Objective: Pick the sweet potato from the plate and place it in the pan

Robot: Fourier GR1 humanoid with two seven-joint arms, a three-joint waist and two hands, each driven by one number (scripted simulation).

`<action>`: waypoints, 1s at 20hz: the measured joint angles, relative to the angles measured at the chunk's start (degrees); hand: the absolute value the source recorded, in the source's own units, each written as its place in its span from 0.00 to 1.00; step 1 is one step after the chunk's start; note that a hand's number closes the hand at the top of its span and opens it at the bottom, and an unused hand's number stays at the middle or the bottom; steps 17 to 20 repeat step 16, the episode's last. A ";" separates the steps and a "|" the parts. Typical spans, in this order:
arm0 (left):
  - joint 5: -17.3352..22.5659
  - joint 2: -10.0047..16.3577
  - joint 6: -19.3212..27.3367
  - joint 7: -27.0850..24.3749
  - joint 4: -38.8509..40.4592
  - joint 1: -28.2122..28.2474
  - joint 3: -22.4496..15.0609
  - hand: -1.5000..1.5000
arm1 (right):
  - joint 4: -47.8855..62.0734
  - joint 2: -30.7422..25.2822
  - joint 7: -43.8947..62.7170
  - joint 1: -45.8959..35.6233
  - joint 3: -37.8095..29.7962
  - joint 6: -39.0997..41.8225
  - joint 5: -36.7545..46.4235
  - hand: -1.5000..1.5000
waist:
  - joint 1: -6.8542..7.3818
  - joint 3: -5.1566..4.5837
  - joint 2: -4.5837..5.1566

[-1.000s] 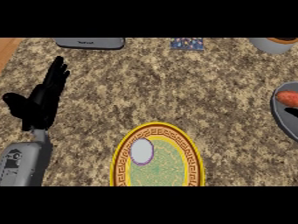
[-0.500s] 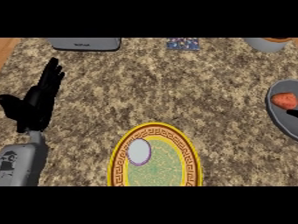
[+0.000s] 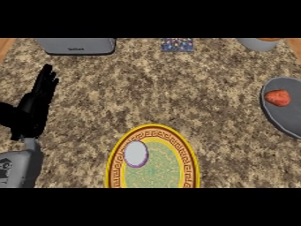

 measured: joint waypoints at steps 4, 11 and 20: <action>0.04 0.03 0.28 0.71 -0.85 0.39 0.21 0.50 | -2.37 -3.02 -0.63 6.36 -0.94 5.00 -2.25 0.00 | -0.76 -0.08 -0.27; -0.21 0.19 0.45 1.81 -2.58 1.72 0.15 0.50 | -10.31 -5.55 0.12 18.08 -2.56 8.47 -6.99 0.00 | -1.59 -0.21 -0.58; -0.24 0.13 0.48 2.37 -3.00 1.57 0.07 0.50 | -18.35 -4.88 1.91 25.63 -2.63 9.42 -9.95 0.00 | -1.56 -0.25 -0.52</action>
